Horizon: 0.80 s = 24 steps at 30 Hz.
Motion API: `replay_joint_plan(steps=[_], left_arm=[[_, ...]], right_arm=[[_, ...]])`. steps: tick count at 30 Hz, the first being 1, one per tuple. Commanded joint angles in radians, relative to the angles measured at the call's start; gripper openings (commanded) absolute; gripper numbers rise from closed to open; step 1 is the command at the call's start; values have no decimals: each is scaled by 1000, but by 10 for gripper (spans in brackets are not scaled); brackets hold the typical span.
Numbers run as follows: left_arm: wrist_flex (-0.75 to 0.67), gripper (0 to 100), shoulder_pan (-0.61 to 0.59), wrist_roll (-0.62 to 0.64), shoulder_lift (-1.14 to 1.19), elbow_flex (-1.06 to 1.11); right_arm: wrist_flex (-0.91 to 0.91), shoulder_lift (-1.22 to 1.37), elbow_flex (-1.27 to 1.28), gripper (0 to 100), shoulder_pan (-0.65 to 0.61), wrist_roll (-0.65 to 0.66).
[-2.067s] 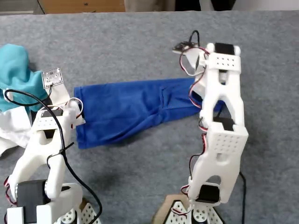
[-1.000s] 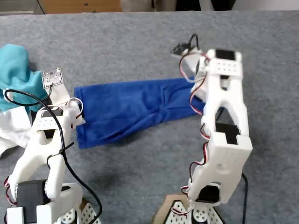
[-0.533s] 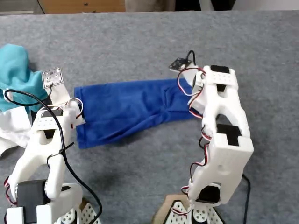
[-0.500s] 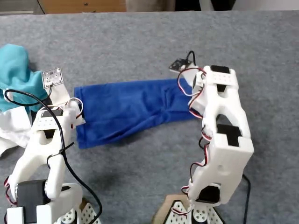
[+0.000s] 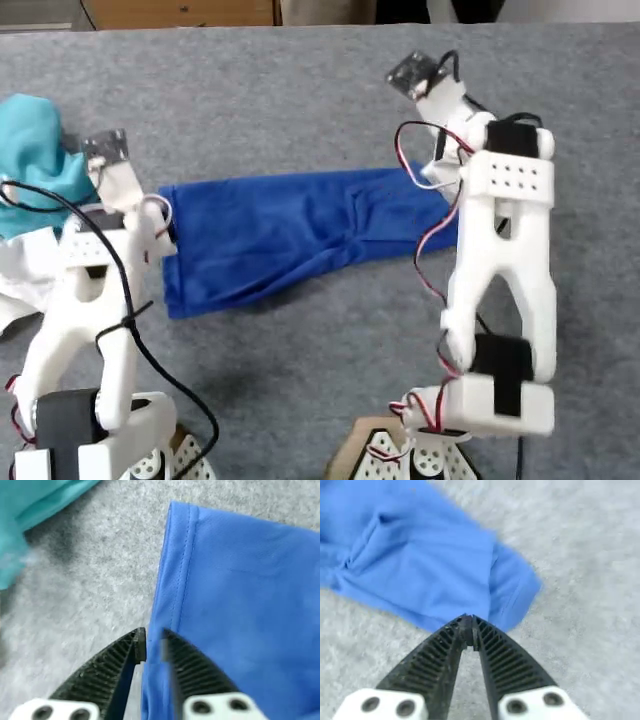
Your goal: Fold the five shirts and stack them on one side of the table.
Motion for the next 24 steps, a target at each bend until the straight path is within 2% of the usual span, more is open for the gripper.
replay_joint_plan(steps=[1,6,12,19,24], left_arm=[[215,212,-26,23,-21,-195],[308,240,-37,11,19,-281],[411,238,-46,-6,268,-391],[450,234,-41,-28,470,-522],[446,234,-38,-28,579,-592]], right_arm=[[-46,-67,24,5,1,-83],[-433,-8,325,5,70,-233],[-830,-19,591,5,119,-436],[-862,-51,618,5,183,-540],[-911,-51,636,5,214,-552]])
